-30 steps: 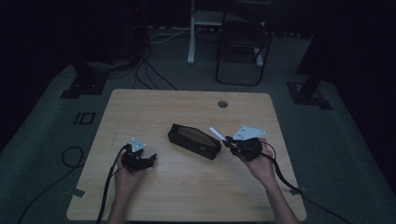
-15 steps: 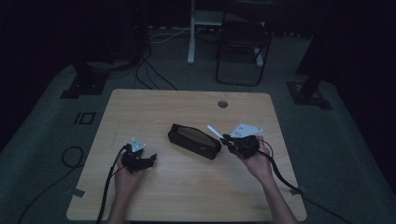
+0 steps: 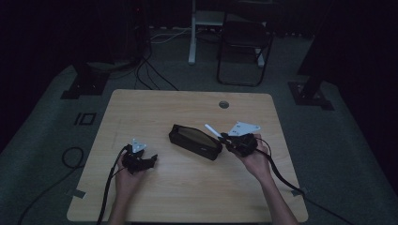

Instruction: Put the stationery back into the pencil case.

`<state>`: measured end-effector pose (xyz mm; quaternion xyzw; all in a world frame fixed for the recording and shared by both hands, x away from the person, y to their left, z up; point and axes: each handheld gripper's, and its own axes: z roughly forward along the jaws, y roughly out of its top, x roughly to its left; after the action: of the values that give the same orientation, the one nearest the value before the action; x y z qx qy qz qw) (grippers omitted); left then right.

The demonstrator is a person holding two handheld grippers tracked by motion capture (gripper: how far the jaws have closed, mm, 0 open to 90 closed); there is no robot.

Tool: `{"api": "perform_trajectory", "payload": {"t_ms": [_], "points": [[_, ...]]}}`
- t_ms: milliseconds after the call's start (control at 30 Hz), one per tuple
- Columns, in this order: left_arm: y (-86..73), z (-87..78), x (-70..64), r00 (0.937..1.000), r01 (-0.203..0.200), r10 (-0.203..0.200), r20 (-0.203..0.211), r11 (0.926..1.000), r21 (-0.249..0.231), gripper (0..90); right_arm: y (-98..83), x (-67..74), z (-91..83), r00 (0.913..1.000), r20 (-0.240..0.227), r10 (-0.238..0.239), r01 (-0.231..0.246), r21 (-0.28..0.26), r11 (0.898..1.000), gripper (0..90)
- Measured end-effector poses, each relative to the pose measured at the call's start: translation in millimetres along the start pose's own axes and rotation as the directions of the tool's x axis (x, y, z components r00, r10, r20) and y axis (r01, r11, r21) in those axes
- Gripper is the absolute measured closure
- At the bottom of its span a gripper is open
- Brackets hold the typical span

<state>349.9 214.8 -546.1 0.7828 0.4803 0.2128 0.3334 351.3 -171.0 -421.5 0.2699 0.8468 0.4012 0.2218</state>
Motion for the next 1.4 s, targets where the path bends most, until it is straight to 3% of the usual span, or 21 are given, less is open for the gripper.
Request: {"api": "perform_trajectory", "payload": {"t_ms": [1100,1400], "points": [[0.0,0.1,-0.2,1.0000,0.003,-0.003,0.001,1.0000,-0.002,30.8,26.9,-2.6,24.5,0.9996,-0.021,-0.019,0.018,-0.022,1.000,78.6],[0.3,0.1,-0.1,1.0000,0.000,0.000,0.000,1.0000,0.000,30.7,35.2,-1.4,42.7,0.9977,-0.055,-0.039,0.039,-0.008,0.999,78.5]]}}
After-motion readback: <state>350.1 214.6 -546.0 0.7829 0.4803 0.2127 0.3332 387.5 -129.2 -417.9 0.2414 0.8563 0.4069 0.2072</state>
